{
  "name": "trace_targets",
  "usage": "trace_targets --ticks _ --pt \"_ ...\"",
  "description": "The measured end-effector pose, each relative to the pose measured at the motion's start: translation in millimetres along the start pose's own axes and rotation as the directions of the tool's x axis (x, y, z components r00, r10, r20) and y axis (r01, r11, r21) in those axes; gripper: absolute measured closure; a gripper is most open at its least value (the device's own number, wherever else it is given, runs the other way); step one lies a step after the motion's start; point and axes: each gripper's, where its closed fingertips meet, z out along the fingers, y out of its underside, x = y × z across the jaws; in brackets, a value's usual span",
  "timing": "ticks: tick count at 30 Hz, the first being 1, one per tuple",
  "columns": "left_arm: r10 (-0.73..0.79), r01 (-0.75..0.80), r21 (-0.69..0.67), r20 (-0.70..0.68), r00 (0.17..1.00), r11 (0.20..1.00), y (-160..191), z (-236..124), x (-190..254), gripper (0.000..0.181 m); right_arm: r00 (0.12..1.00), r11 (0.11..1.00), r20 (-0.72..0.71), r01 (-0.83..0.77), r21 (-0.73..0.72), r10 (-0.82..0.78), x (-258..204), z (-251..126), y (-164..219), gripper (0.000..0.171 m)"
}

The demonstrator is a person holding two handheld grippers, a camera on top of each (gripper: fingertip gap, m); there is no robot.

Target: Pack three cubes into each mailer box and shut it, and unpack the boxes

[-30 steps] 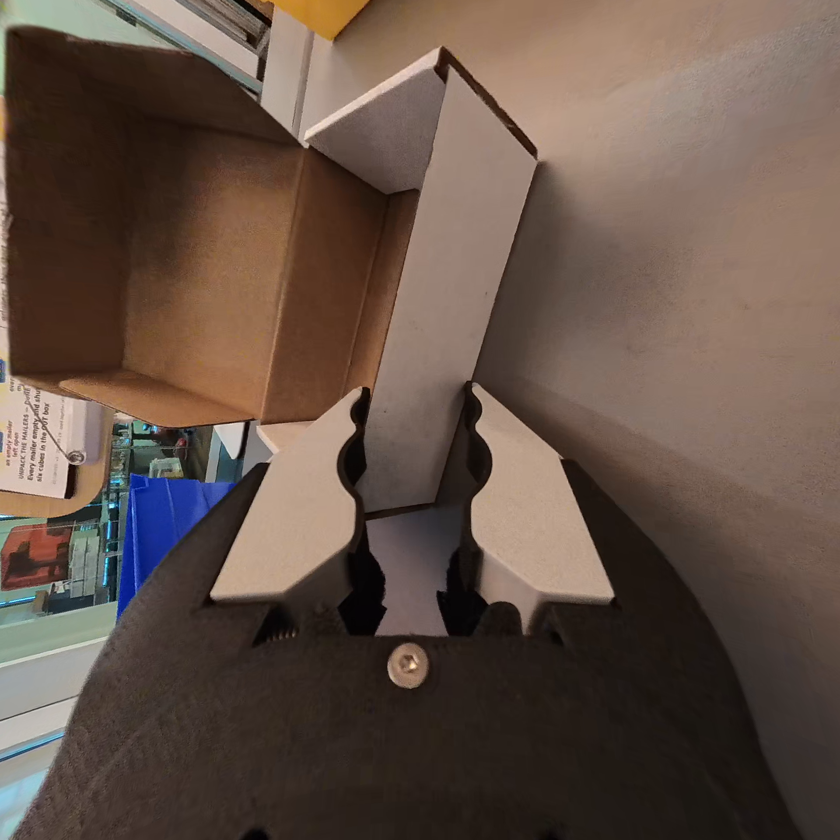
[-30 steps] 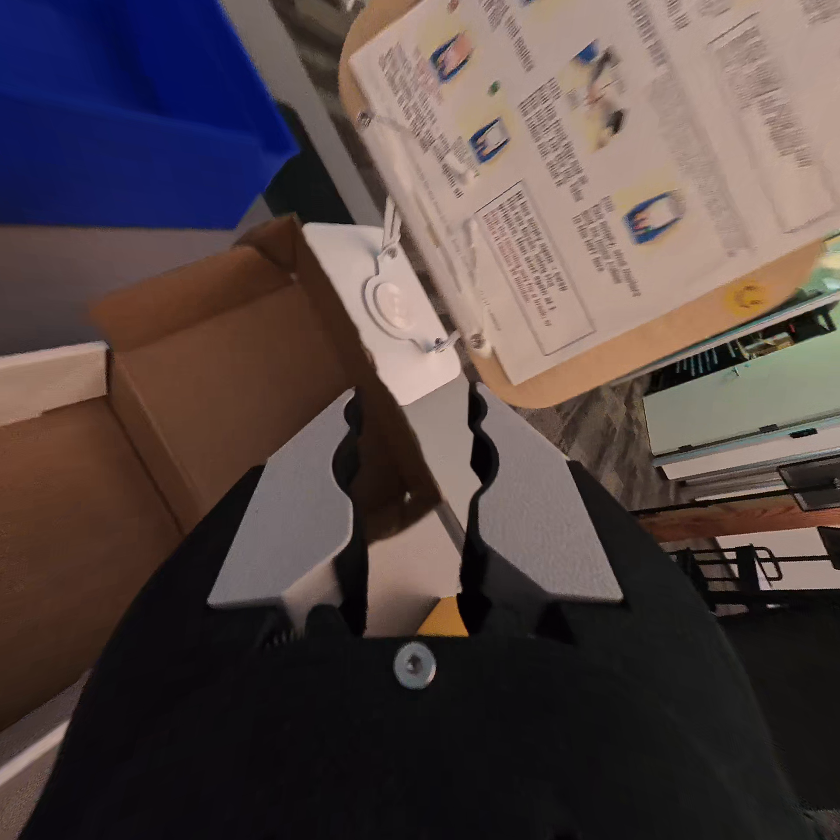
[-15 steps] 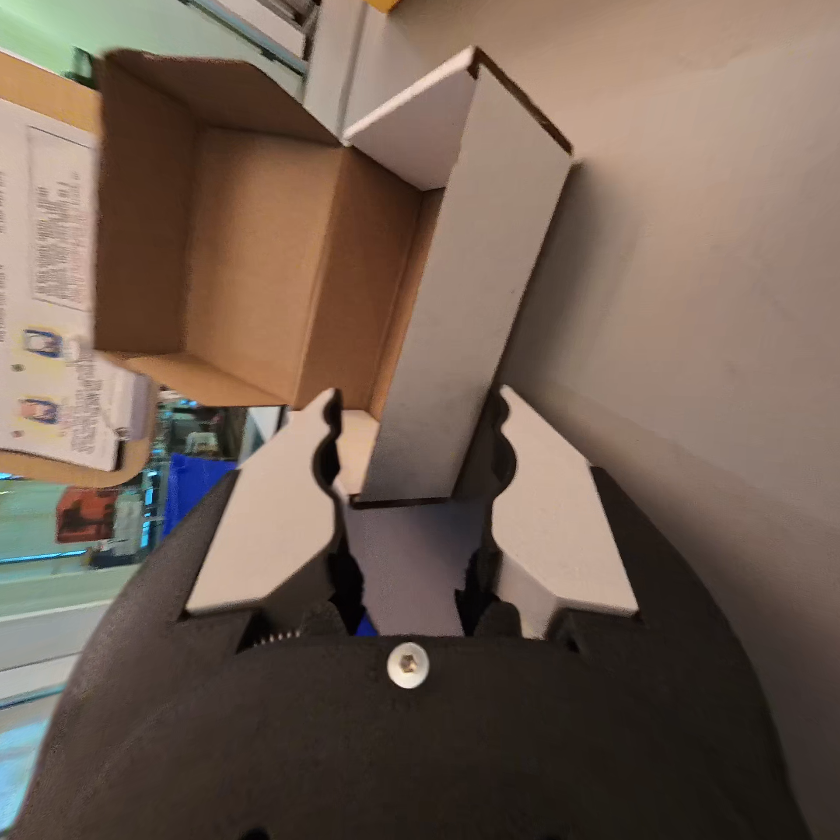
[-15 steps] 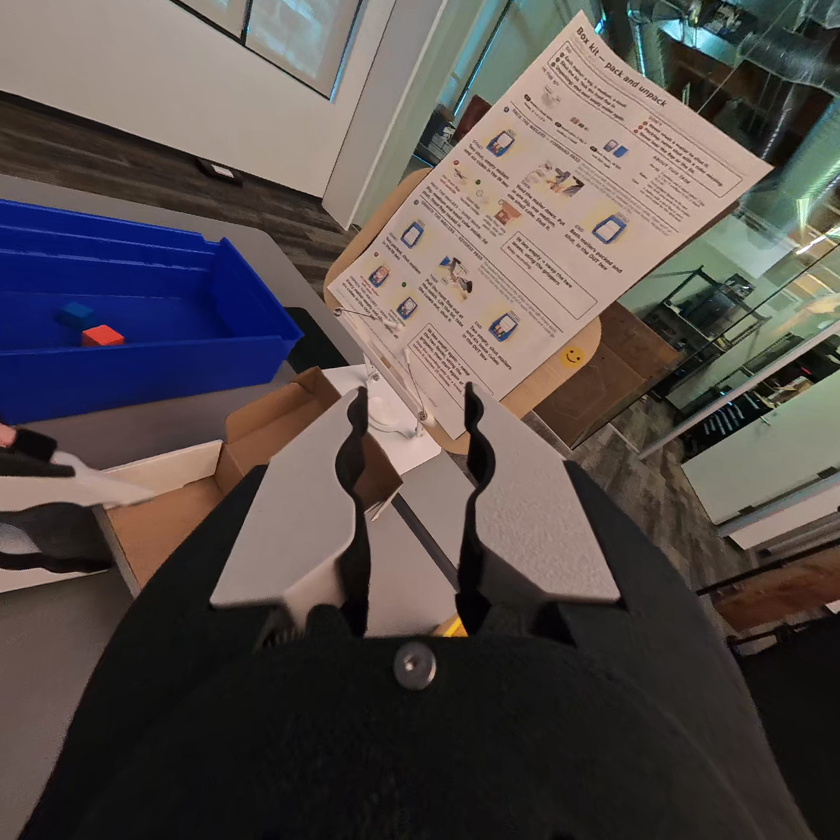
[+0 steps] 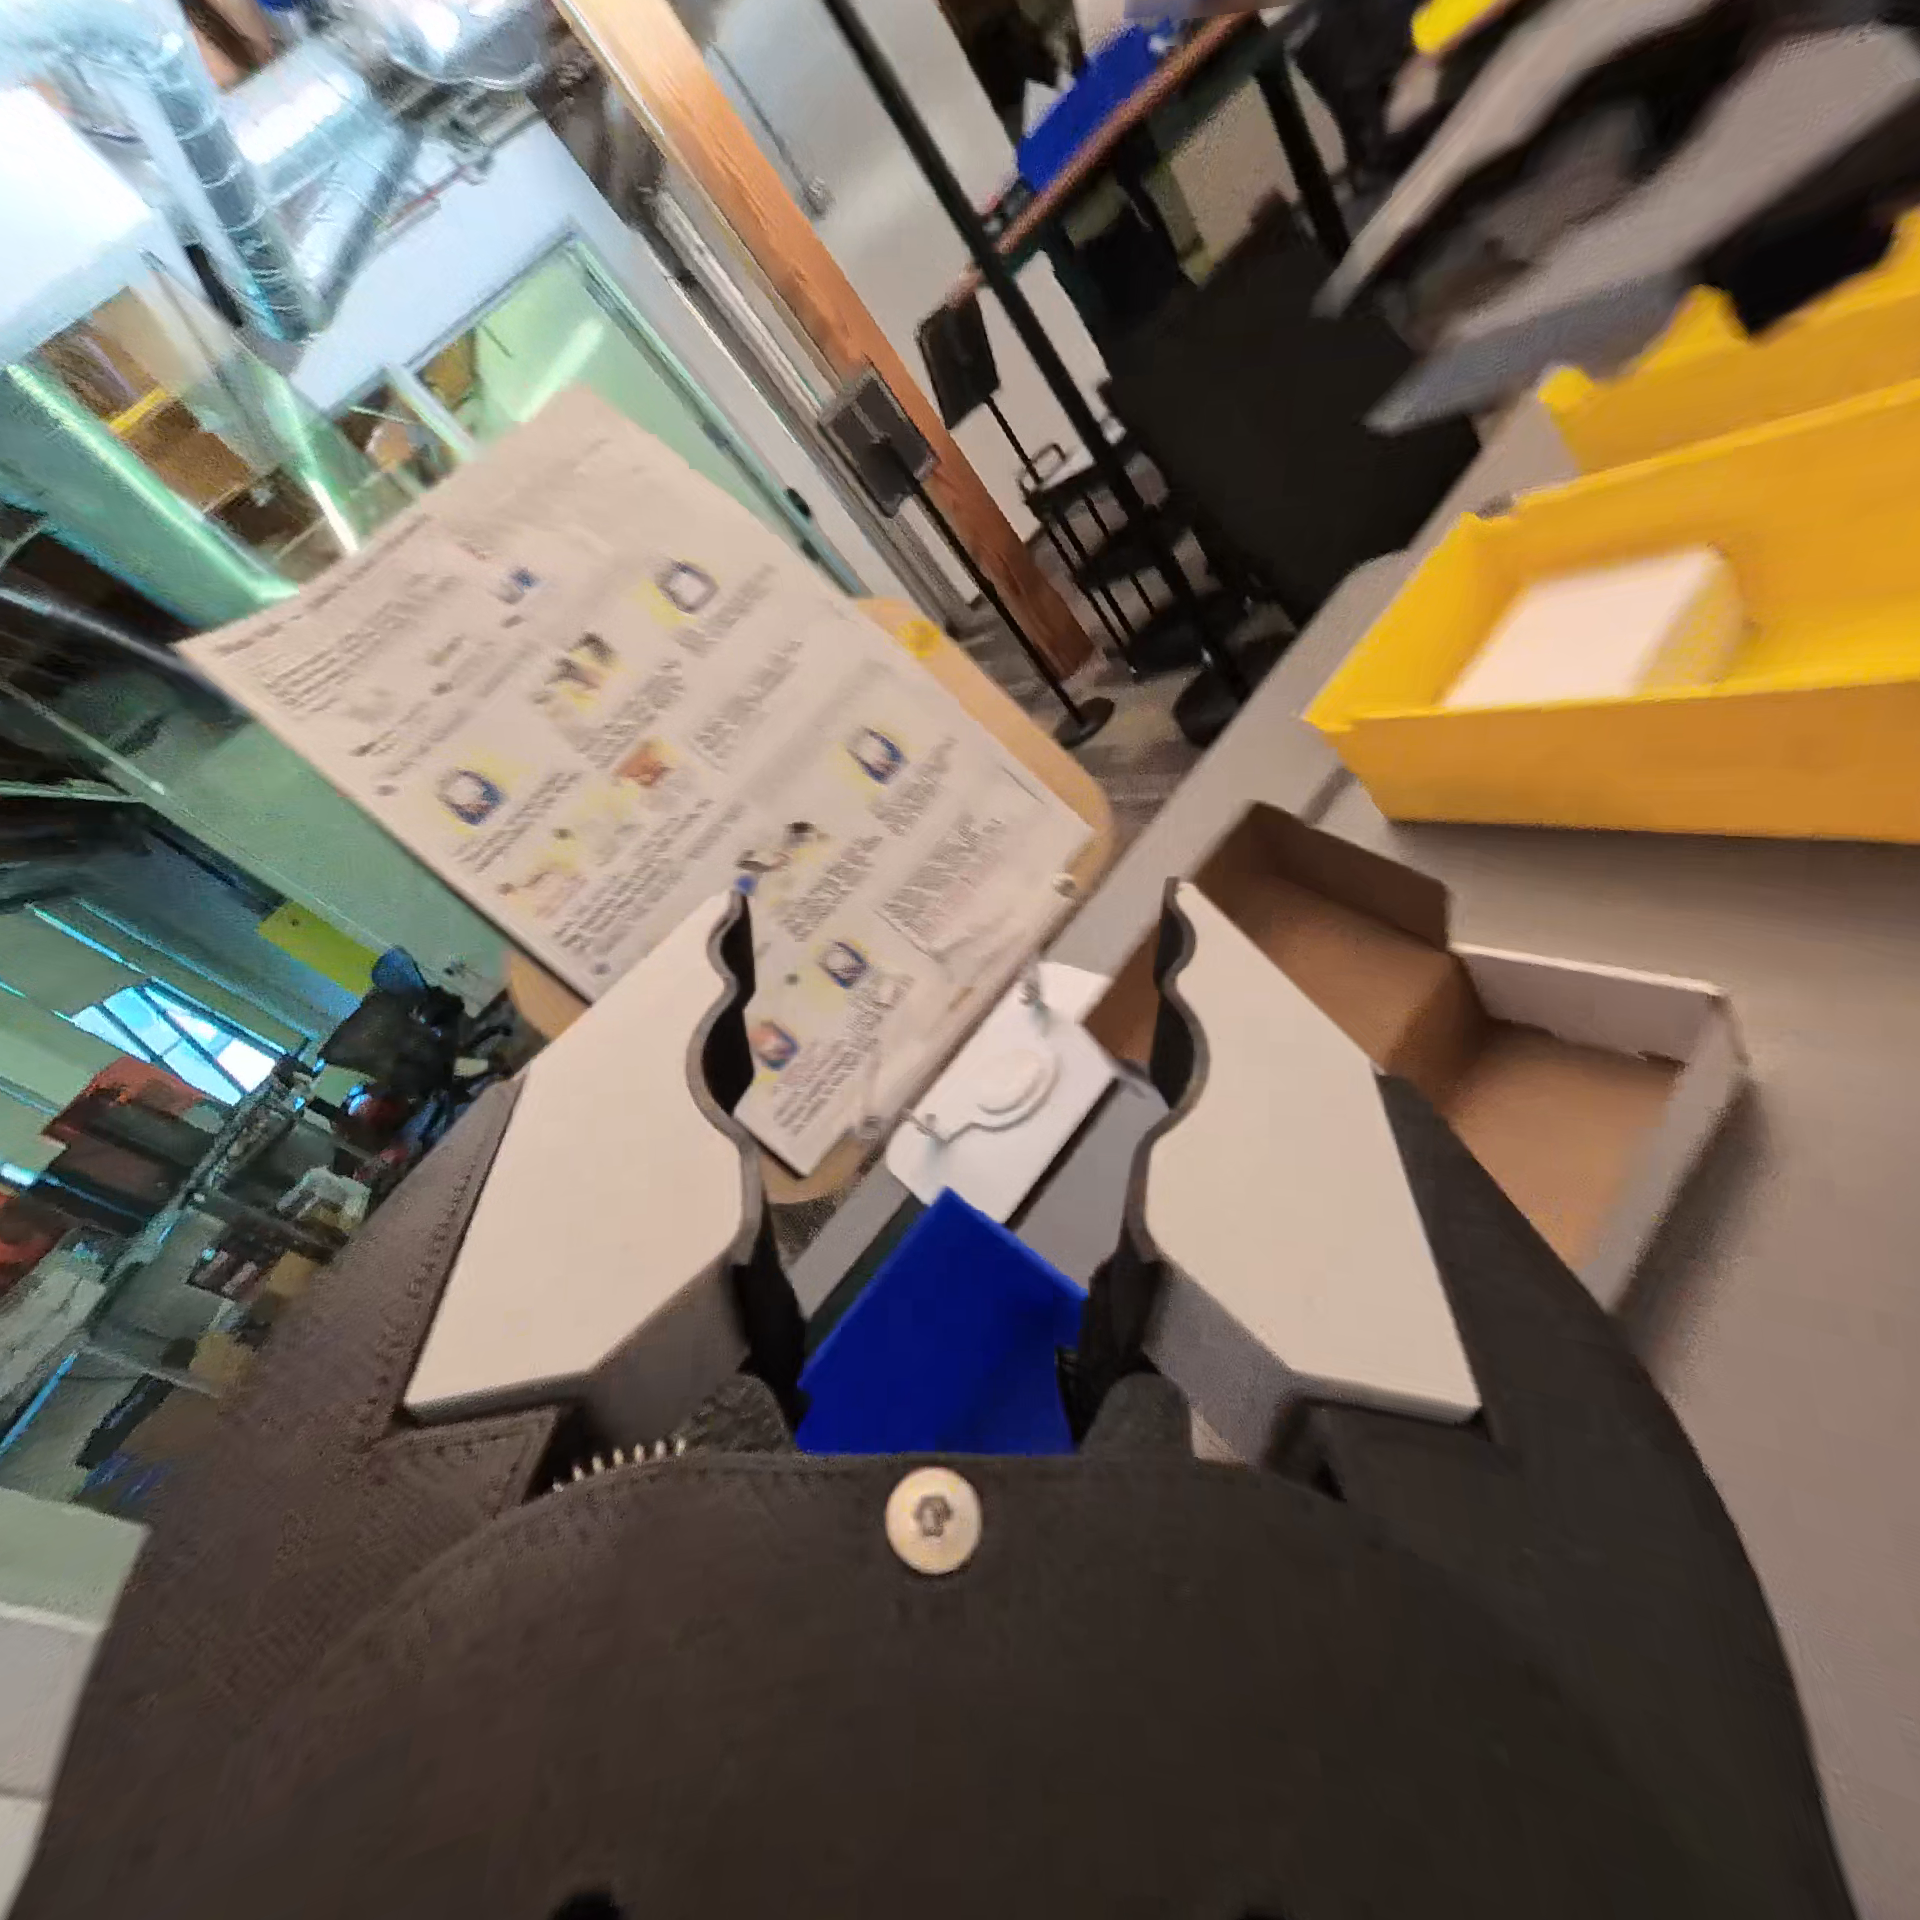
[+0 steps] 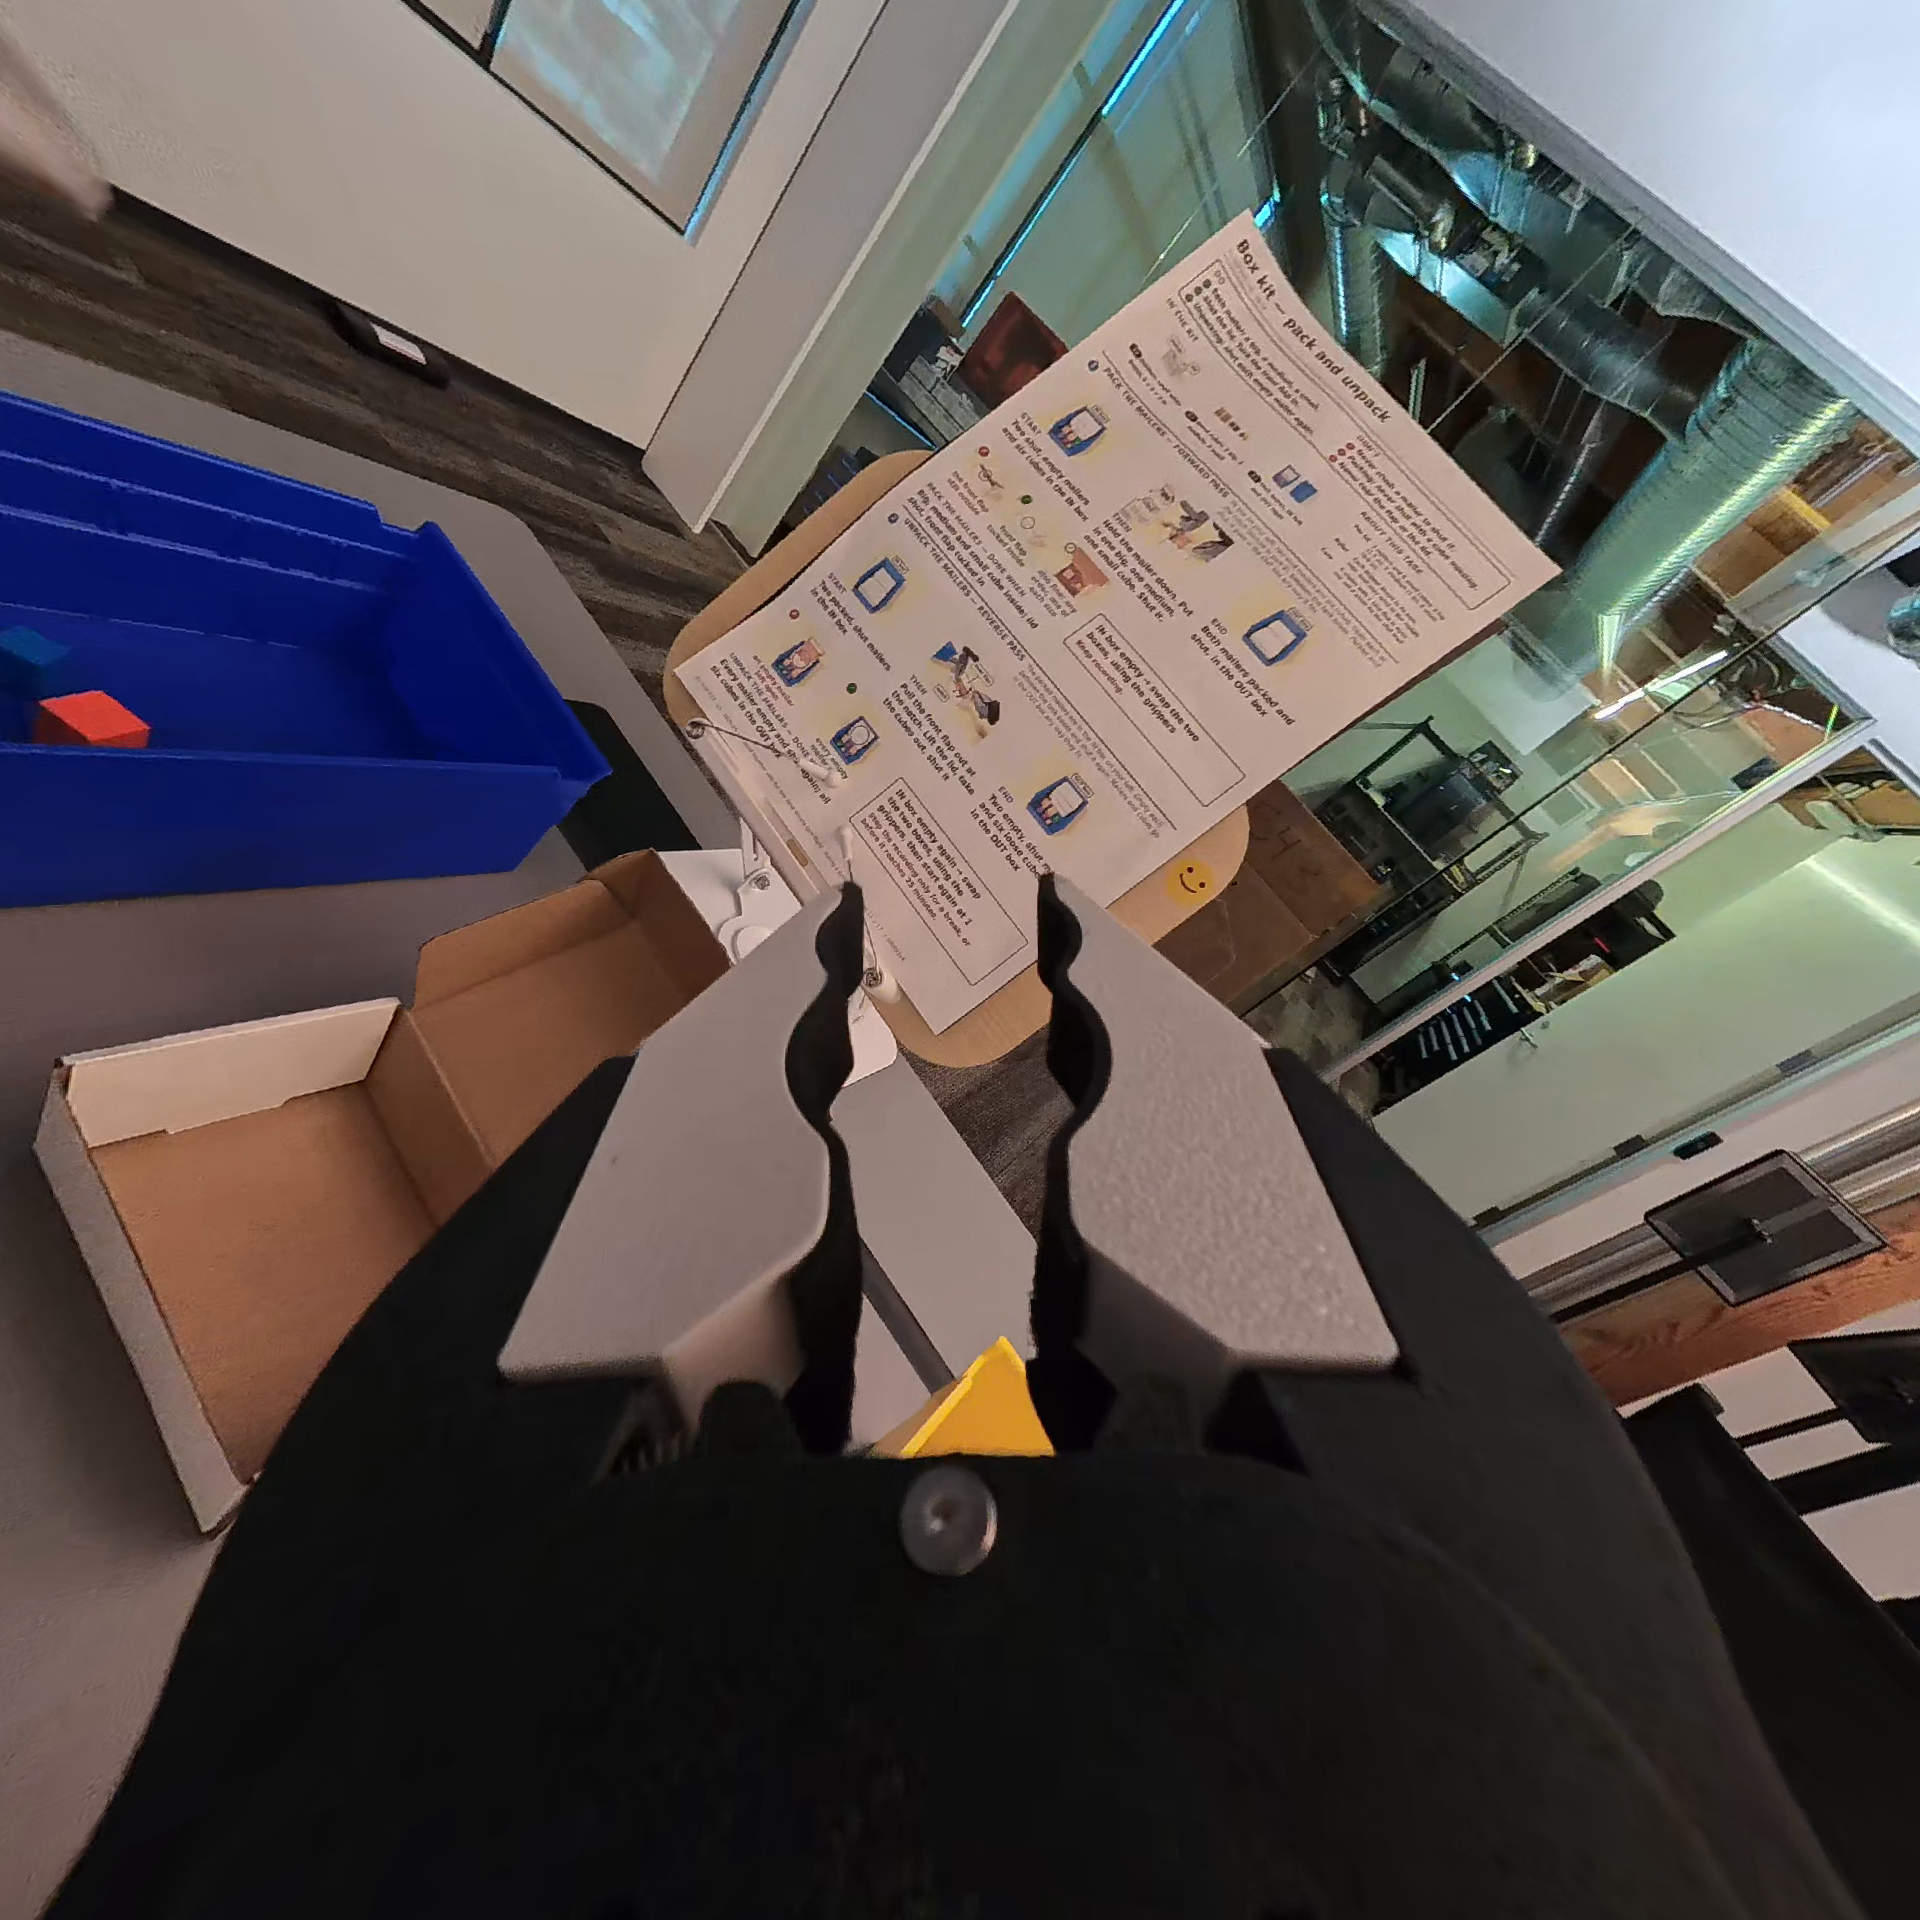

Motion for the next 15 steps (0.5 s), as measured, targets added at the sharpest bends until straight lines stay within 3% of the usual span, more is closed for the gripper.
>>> trace_targets --ticks 4,7,8,10,12,15 --pt "-0.203 0.203 -0.066 0.006 0.979 0.977 34 9 -57 0.092 1.000 1.000 -0.015 0.006 -0.020 -0.007 7 -6 5 0.138" --pt "-0.297 0.288 -0.096 -0.097 0.950 0.953 85 15 -37 0.086 1.000 1.000 -0.027 0.004 -0.024 -0.004 14 -11 9 0.138" --pt "-0.255 0.244 -0.094 -0.128 0.959 0.965 104 17 -28 0.099 1.000 1.000 -0.027 0.006 -0.028 -0.006 16 -12 11 0.138" --pt "-0.215 0.182 -0.208 -0.146 0.966 0.961 149 23 -23 0.106 0.999 0.999 -0.029 0.016 -0.042 -0.017 19 -12 16 0.138" --pt "-0.325 0.239 -0.288 -0.304 0.896 0.928 167 21 1 0.113 0.999 0.998 -0.038 0.019 -0.067 -0.021 22 -9 22 0.138" --pt "-0.376 0.246 -0.353 -0.372 0.848 0.903 195 23 16 0.107 0.999 0.995 -0.029 0.023 -0.095 -0.026 22 -4 31 0.138"
